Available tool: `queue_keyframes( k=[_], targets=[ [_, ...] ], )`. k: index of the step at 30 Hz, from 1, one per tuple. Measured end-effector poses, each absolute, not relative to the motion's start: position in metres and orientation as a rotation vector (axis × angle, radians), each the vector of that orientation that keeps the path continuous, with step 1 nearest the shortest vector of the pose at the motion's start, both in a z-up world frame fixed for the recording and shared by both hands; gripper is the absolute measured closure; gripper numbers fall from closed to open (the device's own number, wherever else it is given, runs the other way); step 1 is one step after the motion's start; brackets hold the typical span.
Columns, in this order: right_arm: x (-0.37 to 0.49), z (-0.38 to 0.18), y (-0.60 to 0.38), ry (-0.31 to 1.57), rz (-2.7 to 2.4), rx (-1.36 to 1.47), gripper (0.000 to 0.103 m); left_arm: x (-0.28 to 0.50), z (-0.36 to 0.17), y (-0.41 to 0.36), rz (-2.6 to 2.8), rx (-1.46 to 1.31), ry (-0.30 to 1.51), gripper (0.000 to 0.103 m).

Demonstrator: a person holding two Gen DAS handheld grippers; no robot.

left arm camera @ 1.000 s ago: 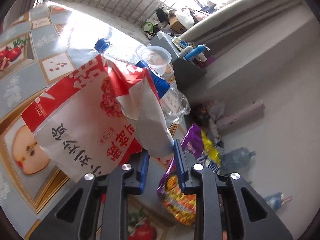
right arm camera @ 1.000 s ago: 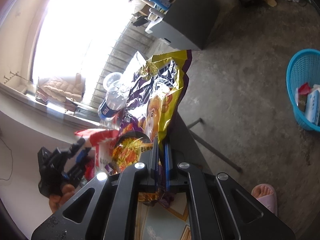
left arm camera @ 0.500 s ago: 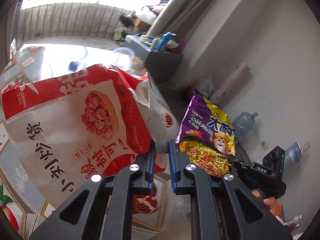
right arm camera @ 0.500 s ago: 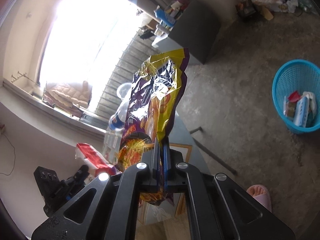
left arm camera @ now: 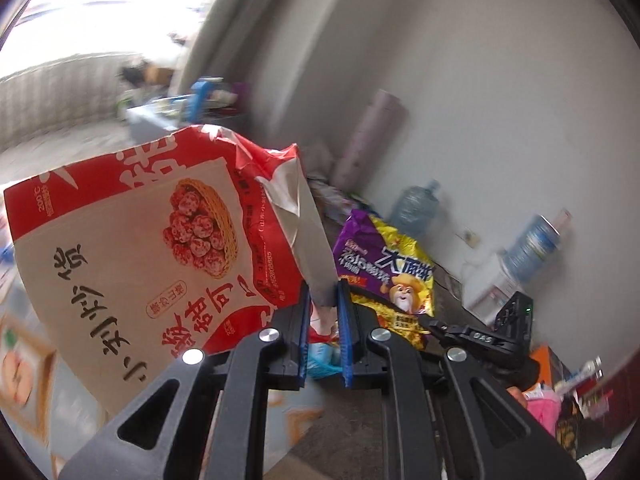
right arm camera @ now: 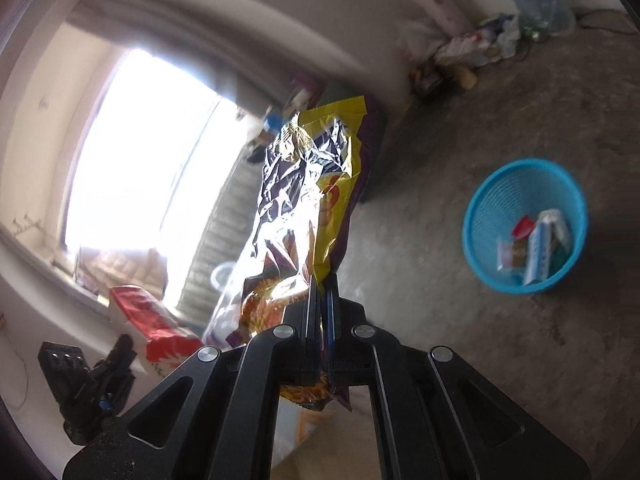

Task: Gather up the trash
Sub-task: 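Carry both bags to the wastebasket and open both tools over it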

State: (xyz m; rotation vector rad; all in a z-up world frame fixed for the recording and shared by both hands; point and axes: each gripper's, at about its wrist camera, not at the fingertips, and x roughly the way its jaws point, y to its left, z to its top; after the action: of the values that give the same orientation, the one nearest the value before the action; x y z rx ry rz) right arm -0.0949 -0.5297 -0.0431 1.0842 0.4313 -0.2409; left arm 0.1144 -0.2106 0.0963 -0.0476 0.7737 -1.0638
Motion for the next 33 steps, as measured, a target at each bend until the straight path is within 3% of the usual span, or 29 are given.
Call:
queue_keyframes(
  k=[6,12,19,21,22,23,24,25,26,29,33],
  targets=[
    [-0.128,-0.067,-0.573,0.41,-0.445,1.086,0.102,0.108,0.081,-0.328,-1.287,0.066,0.876,0.091],
    [-0.126,-0.125,-0.607,0.489,-0.583,1.117,0.102,0.109,-0.001,-0.449,-1.363,0.264,1.143,0.091],
    [-0.11,-0.202,-0.645,0.558,-0.639,1.232,0.102,0.11,-0.087,-0.549,-1.327,0.447,1.289,0.09],
    [-0.104,-0.216,-0.654,0.577,-0.657,1.241,0.097,0.115,-0.111,-0.572,-1.31,0.479,1.327,0.089],
    [-0.1,-0.228,-0.661,0.591,-0.658,1.257,0.097,0.116,-0.121,-0.579,-1.29,0.495,1.333,0.082],
    [-0.098,-0.237,-0.666,0.604,-0.667,1.271,0.092,0.119,-0.132,-0.589,-1.256,0.517,1.339,0.063],
    [-0.095,-0.25,-0.671,0.617,-0.668,1.291,0.076,0.124,-0.142,-0.592,-1.225,0.519,1.339,0.053],
    [-0.092,-0.262,-0.676,0.632,-0.655,1.316,0.067,0.121,-0.148,-0.593,-1.205,0.51,1.336,0.045],
    [-0.089,-0.278,-0.681,0.653,-0.645,1.348,0.058,0.125,-0.153,-0.596,-1.187,0.498,1.335,0.045],
    [-0.097,-0.303,-0.686,0.703,-0.719,1.382,0.058,0.129,-0.159,-0.6,-1.148,0.456,1.369,0.045],
    [-0.121,-0.299,-0.679,0.638,-0.734,1.4,0.056,0.128,-0.145,-0.589,-1.181,0.427,1.34,0.043]
  ],
)
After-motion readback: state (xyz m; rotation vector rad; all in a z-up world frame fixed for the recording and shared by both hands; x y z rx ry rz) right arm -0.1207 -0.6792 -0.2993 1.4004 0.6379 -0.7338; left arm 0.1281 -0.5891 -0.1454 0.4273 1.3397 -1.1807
